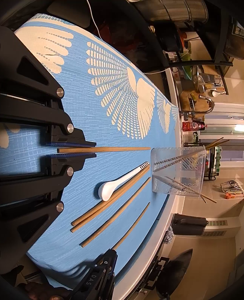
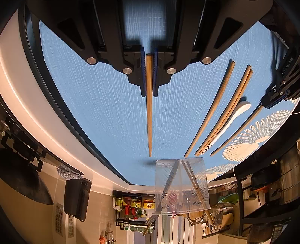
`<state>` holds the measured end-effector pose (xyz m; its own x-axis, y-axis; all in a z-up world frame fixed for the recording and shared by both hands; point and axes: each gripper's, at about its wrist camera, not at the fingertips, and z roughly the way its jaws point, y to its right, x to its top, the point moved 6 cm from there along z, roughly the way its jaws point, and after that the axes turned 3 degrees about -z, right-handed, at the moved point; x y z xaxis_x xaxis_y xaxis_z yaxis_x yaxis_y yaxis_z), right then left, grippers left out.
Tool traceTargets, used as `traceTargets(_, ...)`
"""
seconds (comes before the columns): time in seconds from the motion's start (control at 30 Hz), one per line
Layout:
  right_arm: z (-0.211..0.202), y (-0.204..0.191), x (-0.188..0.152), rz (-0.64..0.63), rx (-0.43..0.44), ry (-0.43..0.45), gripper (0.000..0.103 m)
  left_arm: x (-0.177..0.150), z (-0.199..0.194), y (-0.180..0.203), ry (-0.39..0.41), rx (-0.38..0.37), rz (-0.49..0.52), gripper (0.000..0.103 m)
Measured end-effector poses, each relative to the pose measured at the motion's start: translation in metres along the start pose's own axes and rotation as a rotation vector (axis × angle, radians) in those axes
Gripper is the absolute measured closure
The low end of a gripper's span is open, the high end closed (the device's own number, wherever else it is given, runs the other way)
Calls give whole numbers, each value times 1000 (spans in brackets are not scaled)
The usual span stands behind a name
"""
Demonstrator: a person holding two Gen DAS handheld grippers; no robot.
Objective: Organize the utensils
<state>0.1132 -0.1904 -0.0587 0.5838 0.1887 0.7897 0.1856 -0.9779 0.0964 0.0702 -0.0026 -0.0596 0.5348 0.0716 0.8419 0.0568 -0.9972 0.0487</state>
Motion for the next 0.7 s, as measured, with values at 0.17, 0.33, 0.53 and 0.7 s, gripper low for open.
traceTargets(0.17,2,0,2,4,7,-9,94,-1,0,0,1,-5,-3,97)
traceTargets(0.33,5,1,4,14,16,-15,96,-1,-1,0,2,-6,-6,97)
traceTargets(0.53,6,0,5,14,18,-19,96,-1,-1,-1,2,-7,-10,97)
traceTargets(0.7,7,0,6,20,25,-19,96,0,-1,-1,2,-6,-7,97)
